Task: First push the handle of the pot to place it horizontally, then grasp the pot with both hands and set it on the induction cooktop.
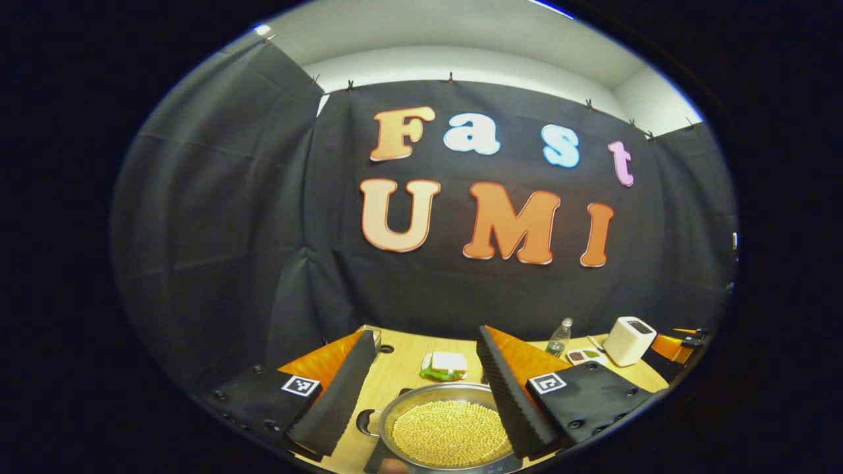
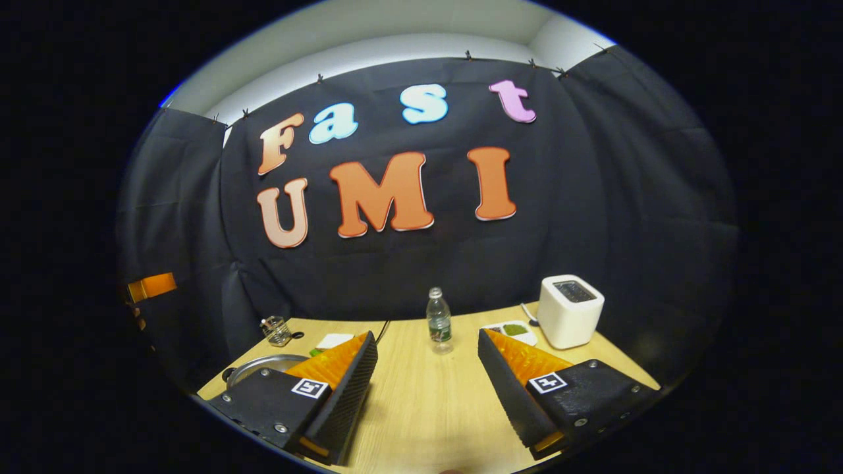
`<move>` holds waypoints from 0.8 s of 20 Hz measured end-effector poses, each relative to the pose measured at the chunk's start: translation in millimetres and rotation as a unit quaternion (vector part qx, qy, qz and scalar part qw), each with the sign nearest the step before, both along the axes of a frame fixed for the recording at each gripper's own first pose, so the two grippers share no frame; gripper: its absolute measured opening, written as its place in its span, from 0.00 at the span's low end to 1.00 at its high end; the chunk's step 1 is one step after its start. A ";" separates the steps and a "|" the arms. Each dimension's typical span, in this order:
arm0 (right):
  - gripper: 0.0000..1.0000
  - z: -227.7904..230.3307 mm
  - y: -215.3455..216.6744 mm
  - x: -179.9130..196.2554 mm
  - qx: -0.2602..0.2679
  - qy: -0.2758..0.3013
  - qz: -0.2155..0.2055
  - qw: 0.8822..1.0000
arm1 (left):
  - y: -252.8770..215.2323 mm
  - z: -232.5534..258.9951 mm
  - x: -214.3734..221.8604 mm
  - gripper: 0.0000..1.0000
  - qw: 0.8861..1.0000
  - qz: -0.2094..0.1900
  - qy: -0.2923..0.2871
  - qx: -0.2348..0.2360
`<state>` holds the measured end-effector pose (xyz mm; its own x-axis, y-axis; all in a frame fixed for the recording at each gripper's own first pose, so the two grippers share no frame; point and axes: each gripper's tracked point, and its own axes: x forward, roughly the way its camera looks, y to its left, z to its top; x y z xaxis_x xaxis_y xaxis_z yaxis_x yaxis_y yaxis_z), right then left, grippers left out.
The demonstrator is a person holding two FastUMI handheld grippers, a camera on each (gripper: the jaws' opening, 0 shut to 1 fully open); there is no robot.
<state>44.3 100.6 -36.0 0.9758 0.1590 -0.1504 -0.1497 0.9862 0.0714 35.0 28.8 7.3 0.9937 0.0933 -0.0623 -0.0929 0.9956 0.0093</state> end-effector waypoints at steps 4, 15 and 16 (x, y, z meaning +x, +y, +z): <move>0.95 39.5 -30.1 -22.4 -0.017 -0.042 -0.002 0.999 | -42.9 10.9 -25.0 0.97 0.999 -0.035 -0.011 0.013; 0.95 48.1 -65.9 -47.3 -0.016 -0.058 -0.007 0.998 | -109.9 15.7 -43.7 0.97 0.994 -0.109 -0.008 0.011; 0.95 48.9 -66.6 -47.0 -0.012 -0.058 -0.009 0.998 | -110.3 16.7 -44.0 0.97 0.994 -0.111 -0.010 0.014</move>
<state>-2.7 34.0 12.9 0.9894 0.1398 -0.0392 -0.1387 0.9899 0.0303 -9.0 -81.5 24.0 0.9909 -0.1275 -0.0432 0.1292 0.9909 0.0385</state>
